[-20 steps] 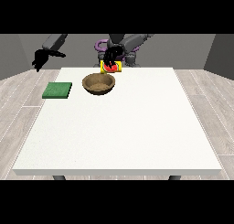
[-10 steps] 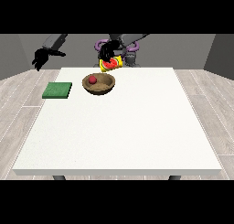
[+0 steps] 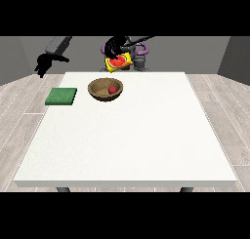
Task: Pick the cup and pour the ball into the bowl, then pick the bowl and place it on the pad
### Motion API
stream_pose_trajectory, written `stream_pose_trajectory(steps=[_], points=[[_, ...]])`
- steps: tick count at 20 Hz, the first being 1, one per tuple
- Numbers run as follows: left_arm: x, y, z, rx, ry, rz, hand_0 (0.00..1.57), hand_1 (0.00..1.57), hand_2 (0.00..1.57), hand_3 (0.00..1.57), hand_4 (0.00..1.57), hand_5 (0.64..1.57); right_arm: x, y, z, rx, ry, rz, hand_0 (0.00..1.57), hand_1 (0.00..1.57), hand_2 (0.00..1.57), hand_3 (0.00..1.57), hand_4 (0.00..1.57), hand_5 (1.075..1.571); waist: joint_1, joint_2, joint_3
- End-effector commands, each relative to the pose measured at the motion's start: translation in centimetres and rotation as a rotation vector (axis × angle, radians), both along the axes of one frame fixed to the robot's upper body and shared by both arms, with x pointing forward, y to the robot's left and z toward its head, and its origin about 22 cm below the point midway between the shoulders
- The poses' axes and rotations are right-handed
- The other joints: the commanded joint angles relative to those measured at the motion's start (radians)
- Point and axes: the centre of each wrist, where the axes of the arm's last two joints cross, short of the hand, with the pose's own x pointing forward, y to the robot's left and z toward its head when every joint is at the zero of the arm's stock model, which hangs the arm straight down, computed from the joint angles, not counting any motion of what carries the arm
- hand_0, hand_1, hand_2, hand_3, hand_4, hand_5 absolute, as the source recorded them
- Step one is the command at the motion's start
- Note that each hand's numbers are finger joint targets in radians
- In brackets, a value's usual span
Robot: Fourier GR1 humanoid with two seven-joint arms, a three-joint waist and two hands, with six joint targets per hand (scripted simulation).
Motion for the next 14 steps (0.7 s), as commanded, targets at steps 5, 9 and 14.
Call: stream_pose_trajectory(steps=[5,9,14], points=[[1.0,4.4,1.5,-0.541,0.126,0.051,0.15,0.15,1.57,1.57,1.00,1.545,-0.8,0.4,-1.5,0.042,0.110,-0.025,0.00,0.00,0.00,0.00,0.46,1.557,0.108,-0.031,-0.0047],[2.7,9.8,3.0,-0.783,0.125,0.067,0.28,0.28,1.57,1.57,1.00,1.571,-0.6,1.2,-1.9,0.068,0.067,-0.094,0.00,0.00,0.00,0.00,0.47,1.558,0.197,0.012,-0.0040],[3.0,12.1,2.1,-1.153,0.325,0.031,1.29,1.29,1.57,1.53,1.00,1.564,1.0,3.2,-1.2,0.089,0.002,-0.092,0.00,0.00,0.00,0.00,0.24,1.561,0.178,0.120,-0.0058]])
